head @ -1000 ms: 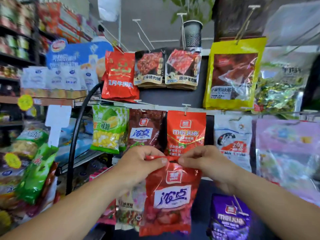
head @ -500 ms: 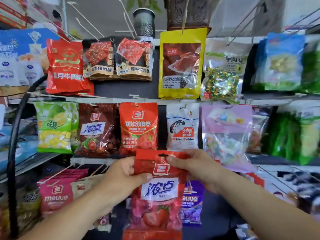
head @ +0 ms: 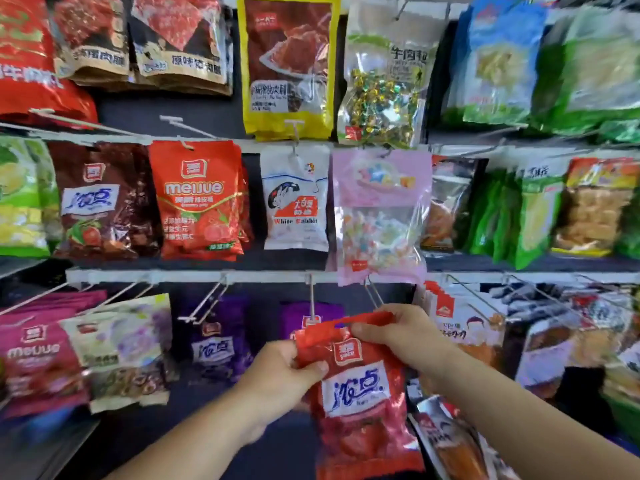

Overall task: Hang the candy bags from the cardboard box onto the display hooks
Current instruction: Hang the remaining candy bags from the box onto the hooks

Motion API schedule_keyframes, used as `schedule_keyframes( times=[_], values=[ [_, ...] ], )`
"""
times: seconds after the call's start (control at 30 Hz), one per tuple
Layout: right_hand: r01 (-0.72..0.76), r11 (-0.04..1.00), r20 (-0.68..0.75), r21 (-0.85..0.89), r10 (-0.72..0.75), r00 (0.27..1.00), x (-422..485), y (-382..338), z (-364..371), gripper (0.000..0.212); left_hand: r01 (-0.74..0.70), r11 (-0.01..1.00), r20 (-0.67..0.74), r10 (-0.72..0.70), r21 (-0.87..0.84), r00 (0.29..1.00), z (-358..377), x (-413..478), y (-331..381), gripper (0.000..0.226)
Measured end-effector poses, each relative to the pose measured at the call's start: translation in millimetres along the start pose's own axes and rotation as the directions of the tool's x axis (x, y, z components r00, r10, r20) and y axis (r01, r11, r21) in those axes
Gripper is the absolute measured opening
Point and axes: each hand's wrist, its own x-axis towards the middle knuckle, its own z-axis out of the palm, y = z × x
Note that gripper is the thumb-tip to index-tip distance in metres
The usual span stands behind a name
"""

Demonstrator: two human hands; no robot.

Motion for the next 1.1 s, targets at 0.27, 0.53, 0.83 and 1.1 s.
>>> schedule_keyframes(
  times=[0.27,0.53,0.83,1.1],
  values=[
    [-0.101,0.994,0.047,0.045,0.099,0.994,7,60,34,0.014,0.117,0.982,-0.111,-0.134,-0.145,0.985,-6,-21,-50,0.013],
    [-0.026,0.992,-0.168,0.12,0.046,0.985,10,77,17,0.015,0.124,0.981,-0.13,-0.144,-0.151,0.981,-4,-12,-56,0.011],
    [0.04,0.999,-0.358,0.016,-0.031,0.933,40,96,-23,0.014,0.037,0.999,-0.097,-0.039,-0.016,0.995,42,28,-49,0.011],
    [0.067,0.996,-0.485,-0.066,-0.091,0.87,73,112,-37,0.016,-0.045,0.996,-0.174,0.059,0.083,0.983,56,56,-51,0.016]
  ],
)
